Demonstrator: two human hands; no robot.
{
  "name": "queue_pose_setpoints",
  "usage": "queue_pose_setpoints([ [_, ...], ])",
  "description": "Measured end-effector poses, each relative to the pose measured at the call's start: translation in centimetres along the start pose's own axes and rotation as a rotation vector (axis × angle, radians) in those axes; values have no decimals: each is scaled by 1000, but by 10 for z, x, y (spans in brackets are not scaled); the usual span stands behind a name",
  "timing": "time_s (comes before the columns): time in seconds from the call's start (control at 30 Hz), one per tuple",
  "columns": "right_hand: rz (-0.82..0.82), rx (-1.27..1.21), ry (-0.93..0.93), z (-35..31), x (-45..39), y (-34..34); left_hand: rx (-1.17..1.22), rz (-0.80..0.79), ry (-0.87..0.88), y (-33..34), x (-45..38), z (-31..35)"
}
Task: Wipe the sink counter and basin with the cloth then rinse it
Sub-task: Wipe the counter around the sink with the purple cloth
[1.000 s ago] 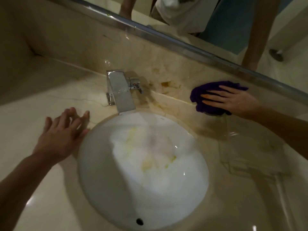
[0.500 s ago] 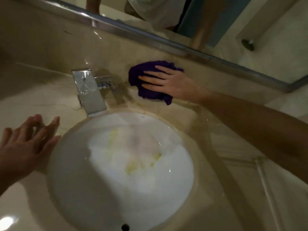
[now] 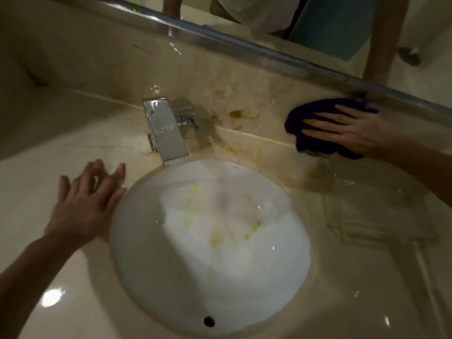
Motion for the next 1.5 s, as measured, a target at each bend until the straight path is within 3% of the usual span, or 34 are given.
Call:
queue_pose_setpoints([
  [0.13,177,-216,-14,-18,-63,-48,-36,-28,-3,3,-2,2],
  [0.23,300,-623,145,-40,-120,-76,-39,-16,-2,4,-3,0],
  [0.3,271,-852,154,-84,-157,-80,-15,-28,-5,3,-1,1],
  [0.37,229,-906,211,-119,-185,-85,-3,-24,-1,3,0,2],
  [0.53,197,-792,300,-131,-222,-104,34,-2,-18,5,1,4],
  [0.77,156,-802,467,-112,-127,-27,12,5,-17,5,-3,0],
  [0.93,20,-1018,991,-109,-11,42,10,-24,-16,6,-1,2],
  [1.1,-107,-1052,1199,-121,-8,45,12,-20,-16,1,1,5],
  [1.23,-54,-1060,1176,-112,-42,30,24,-38,-13,5,-1,7],
  [1.4,117,-994,899,-114,-148,-43,25,-43,-8,4,-2,5],
  [1.5,186,-921,659,-120,-165,-63,16,-59,17,6,-2,4],
])
Point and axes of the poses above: each hand's wrist, its own x-axis away from the middle knuckle, its own y-axis out of the palm, z = x × y, the point moved 10 cm from there along -x, towards the middle knuckle, and after that the axes turned 14 degrees about -z, right-handed, at the moved point
